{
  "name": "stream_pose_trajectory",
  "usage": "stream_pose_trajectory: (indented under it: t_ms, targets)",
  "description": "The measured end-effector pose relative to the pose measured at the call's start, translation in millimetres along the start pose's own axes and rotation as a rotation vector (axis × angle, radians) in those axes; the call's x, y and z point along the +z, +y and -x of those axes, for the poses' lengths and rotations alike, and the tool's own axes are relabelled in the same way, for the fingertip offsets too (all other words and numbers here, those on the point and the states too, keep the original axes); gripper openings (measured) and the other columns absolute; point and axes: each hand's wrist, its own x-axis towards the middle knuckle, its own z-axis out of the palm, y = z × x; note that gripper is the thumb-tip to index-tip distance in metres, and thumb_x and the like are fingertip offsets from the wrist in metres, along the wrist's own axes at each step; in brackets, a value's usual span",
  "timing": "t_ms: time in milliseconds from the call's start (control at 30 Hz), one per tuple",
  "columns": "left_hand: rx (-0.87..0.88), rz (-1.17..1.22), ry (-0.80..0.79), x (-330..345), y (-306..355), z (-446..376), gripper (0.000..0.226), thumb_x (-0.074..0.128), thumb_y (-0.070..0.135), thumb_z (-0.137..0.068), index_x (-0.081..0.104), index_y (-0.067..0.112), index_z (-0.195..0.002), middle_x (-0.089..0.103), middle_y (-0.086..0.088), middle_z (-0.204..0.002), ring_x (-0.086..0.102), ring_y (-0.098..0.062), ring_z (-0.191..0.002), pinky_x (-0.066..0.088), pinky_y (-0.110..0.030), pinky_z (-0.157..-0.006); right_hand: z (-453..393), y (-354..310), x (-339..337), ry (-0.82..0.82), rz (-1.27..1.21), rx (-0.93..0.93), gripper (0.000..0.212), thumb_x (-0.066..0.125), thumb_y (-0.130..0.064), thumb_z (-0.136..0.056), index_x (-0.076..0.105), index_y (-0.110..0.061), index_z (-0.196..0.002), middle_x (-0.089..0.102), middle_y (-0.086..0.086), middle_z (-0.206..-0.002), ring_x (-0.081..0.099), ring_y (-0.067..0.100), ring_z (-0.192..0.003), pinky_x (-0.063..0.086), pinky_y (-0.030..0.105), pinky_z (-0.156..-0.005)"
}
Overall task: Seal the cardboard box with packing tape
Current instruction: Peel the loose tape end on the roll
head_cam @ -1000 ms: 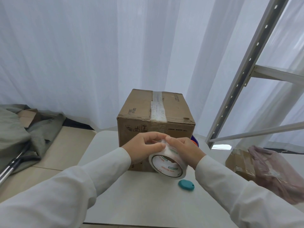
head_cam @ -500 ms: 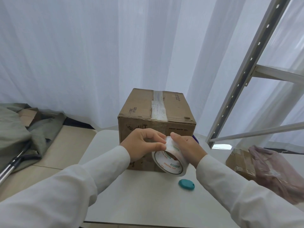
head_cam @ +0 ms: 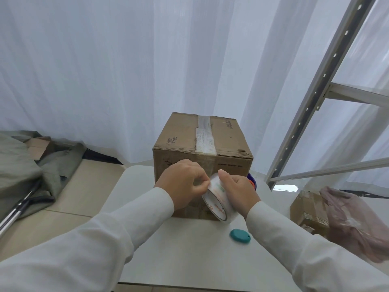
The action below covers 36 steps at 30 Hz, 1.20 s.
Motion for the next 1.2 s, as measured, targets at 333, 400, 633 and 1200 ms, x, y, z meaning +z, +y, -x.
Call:
stream_pose_trajectory:
  t_ms: [333, 400, 633, 1200]
  targets:
    - [-0.038, 0.031, -0.040, -1, -1, -4, 0.016, 0.054, 0.023, -0.088, 0.068, 0.015, -0.089, 0.065, 0.006, -0.087, 0.049, -0.007, -0.082, 0.040, -0.020, -0.076, 1, 1, 1, -0.001, 0.008, 0.003, 0.046, 0.039, -0.043, -0.094, 0.052, -0.014, -0.062, 0.052, 0.002, -0.062, 0.050, 0.013, -0.062, 0.038, 0.022, -0.060]
    - [-0.076, 0.152, -0.050, -4, -5, -2, 0.014, 0.058, 0.023, -0.087, 0.071, 0.017, -0.090, 0.063, 0.012, -0.083, 0.053, -0.006, -0.083, 0.042, -0.018, -0.078, 0, -1, -1, 0.003, -0.026, 0.015, 0.046, 0.039, -0.043, -0.094, 0.050, -0.018, -0.058, 0.051, -0.001, -0.059, 0.050, 0.011, -0.059, 0.038, 0.021, -0.060]
    - [0.061, 0.110, -0.068, -9, -11, 1, 0.011, 0.065, 0.021, -0.082, 0.075, 0.020, -0.086, 0.070, 0.008, -0.085, 0.056, -0.008, -0.084, 0.040, -0.015, -0.077, -1, -2, 0, -0.027, -0.020, 0.031, 0.045, 0.039, -0.043, -0.094, 0.054, -0.018, -0.061, 0.055, 0.000, -0.063, 0.054, 0.012, -0.063, 0.041, 0.021, -0.061]
    - [0.084, 0.031, -0.048, -1, -1, -6, 0.022, 0.054, 0.014, -0.075, 0.043, 0.023, -0.058, 0.043, 0.013, -0.061, 0.043, -0.013, -0.063, 0.041, -0.027, -0.060, 1, -2, 0, -0.031, 0.018, -0.001, 0.044, 0.038, -0.043, -0.094, 0.053, -0.015, -0.064, 0.053, 0.002, -0.066, 0.050, 0.011, -0.063, 0.039, 0.021, -0.061]
